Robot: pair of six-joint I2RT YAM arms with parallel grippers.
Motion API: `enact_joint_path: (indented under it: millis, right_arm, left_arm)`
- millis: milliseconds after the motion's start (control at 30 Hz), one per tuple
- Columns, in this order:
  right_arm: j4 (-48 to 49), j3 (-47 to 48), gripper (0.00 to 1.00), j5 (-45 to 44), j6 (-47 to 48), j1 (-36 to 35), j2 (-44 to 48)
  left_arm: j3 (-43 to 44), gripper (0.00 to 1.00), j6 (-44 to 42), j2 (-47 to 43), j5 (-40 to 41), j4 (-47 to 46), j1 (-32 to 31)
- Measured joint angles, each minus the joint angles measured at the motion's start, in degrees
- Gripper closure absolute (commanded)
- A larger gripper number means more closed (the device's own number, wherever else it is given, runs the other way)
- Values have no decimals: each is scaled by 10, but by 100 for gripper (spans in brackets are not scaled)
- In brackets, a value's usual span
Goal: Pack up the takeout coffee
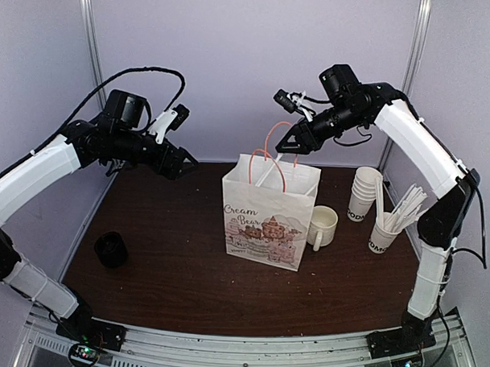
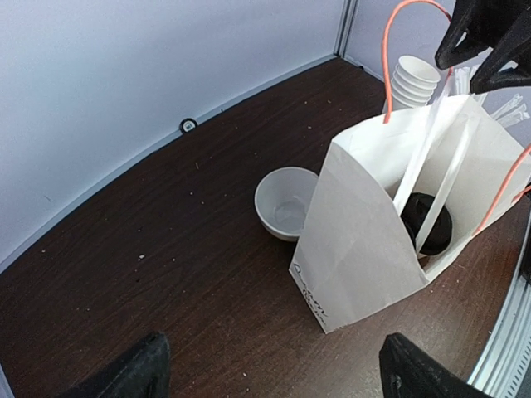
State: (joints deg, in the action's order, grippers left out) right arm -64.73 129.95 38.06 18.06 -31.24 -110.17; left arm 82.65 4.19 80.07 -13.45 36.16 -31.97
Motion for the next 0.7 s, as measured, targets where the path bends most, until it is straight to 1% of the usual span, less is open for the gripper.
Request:
enact_joint_path:
  millis: [100,200,300,400,467,500,567,600,633,700]
  right_arm:
    - [-16,0,52,-7,1,-3,-6]
    - [-23,-1,49,-13,11,-2,15]
    - [-25,-10,45,-23,19,3,55]
    - [-21,-42,42,-30,30,18,117]
    - [-12,-75,35,-45,30,38,158]
    - [-1,-97,29,-56,29,52,180]
    - [21,-144,13,-85,21,85,215]
    - [35,-173,3,-102,16,103,232]
    - [49,-199,1,-117,9,120,245]
    - [72,-246,1,-144,-7,151,268]
  left_arm:
    - [-6,9,0,-6,7,0,0]
    - [-8,9,0,-10,10,0,0]
    - [-8,8,-1,-10,12,0,0]
    - [-8,7,-2,-10,19,0,0]
    - [-8,5,-2,-10,31,0,0]
    - [-8,4,-2,-10,41,0,0]
    - [-8,3,-2,-10,65,0,0]
    - [-8,2,-2,-10,79,0,0]
    - [-8,2,-2,-10,90,1,0]
    - [-8,2,-2,-10,123,3,0]
